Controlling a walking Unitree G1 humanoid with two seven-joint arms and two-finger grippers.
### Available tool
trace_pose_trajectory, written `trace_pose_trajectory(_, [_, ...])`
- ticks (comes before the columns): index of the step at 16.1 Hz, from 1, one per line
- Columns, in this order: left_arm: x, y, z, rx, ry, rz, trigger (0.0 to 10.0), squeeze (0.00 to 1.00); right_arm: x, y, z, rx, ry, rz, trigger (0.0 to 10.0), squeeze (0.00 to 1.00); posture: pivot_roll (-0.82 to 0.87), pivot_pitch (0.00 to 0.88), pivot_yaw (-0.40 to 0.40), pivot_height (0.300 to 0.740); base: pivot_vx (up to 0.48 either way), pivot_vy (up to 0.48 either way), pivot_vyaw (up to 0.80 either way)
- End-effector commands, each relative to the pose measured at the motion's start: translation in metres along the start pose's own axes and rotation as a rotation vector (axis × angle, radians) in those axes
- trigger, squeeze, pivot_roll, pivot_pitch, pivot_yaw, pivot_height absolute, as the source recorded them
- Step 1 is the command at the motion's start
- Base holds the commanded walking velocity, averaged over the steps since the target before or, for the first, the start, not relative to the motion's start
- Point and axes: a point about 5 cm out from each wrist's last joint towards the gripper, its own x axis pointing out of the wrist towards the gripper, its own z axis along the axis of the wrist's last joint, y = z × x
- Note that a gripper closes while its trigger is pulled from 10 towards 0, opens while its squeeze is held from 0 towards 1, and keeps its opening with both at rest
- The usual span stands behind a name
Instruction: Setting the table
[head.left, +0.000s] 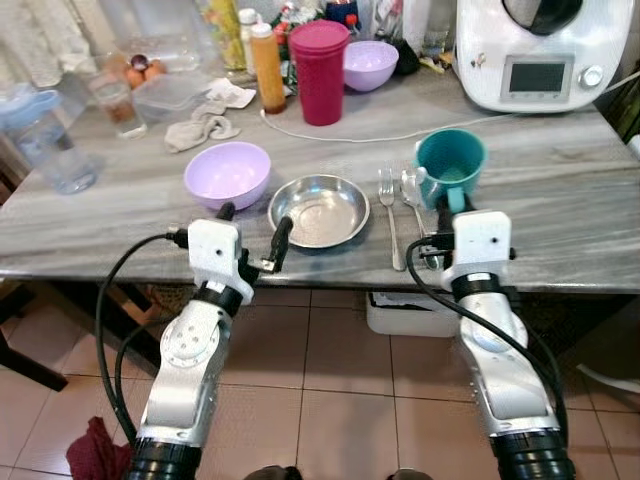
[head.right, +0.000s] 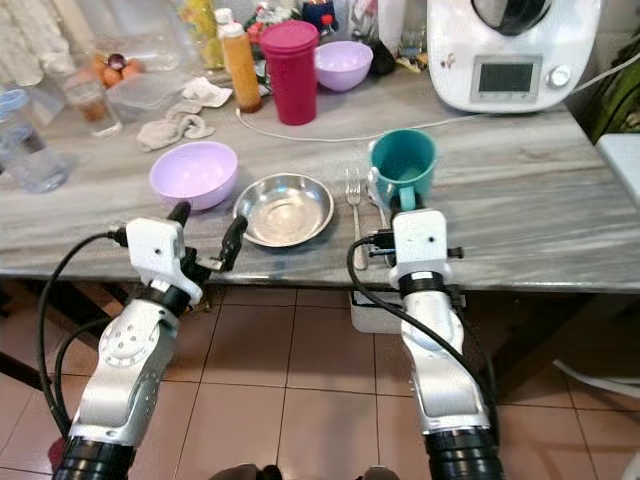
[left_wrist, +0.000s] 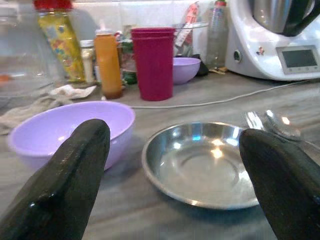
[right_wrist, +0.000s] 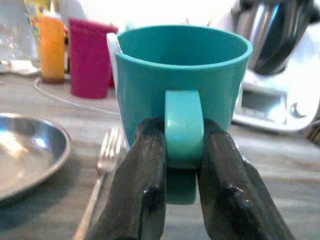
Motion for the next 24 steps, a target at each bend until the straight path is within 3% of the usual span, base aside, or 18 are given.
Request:
trace_pose_trajectory(1, [-0.0032,0.0021,0.0032,0.012,-0.003,0.001,10.0,0.00,0.0014,-0.0016,0.0090,-0.003,-0.036,-0.007,10.0,0.00,-0.17,0.126,0.066,0.740,0.000,0.000,0.00])
trace_pose_trajectory(9, [-0.0033,-0.0032,0.0060,-0.022,-0.014,-0.035,10.0,0.00,0.0015,-0.0018,0.0108,-0.010,-0.036,-0.009,10.0,0.00,-0.17,0.120,0.066,0.740,0.000,0.000,0.51])
trace_pose_trajectory(13, [-0.0023,-0.0044,0.0079,-0.029,-0.019,-0.044,10.0,0.00,0.0020,-0.0027,0.0109,-0.005,-0.036,-0.018,10.0,0.00,-0.17,0.119,0.070,0.740,0.000,0.000,0.00])
trace_pose_trajectory(24, [-0.0007,-0.0074,0.0090,-0.040,-0.019,-0.068,10.0,0.00,0.0014,-0.0030,0.0139,-0.015,-0.051,-0.033,10.0,0.00,-0.18,0.119,0.081,0.740,0.277,0.000,0.00])
